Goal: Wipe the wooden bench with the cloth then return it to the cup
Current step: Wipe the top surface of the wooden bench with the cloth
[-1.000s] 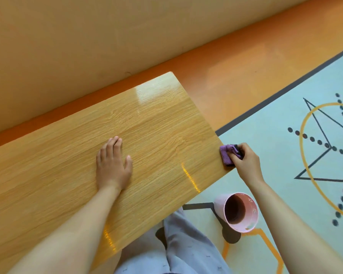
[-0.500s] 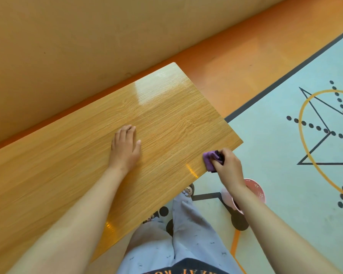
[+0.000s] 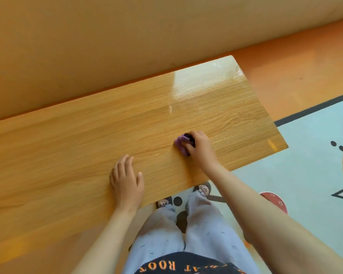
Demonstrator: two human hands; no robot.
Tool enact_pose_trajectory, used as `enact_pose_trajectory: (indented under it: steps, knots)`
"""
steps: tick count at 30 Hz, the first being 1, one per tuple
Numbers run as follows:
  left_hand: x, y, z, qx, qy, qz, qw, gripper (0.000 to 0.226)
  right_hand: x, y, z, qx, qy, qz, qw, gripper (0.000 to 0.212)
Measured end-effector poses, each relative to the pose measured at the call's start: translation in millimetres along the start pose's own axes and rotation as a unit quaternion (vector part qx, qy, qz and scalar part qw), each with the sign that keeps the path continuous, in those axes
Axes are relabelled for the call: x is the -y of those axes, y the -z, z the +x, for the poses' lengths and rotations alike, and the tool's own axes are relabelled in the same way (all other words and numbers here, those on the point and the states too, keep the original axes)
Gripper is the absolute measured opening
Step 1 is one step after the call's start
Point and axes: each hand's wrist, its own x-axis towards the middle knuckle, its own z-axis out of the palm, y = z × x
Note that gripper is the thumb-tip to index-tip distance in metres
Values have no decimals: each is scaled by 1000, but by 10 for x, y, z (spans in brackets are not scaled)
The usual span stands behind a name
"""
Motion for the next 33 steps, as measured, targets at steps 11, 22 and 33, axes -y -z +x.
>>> enact_pose_trajectory:
  steps: [11, 22, 33]
  knots:
    - [77, -35, -136, 8, 36, 12, 999, 50, 270, -197, 695, -30, 6, -21, 999, 11]
    - [25, 120, -118, 43, 52, 8, 998, 51, 296, -428, -416, 188, 129, -54, 972, 24]
    - [-1134, 680, -32, 119, -9, -185, 975, 40, -297, 1256, -304, 12, -121, 109, 987, 6]
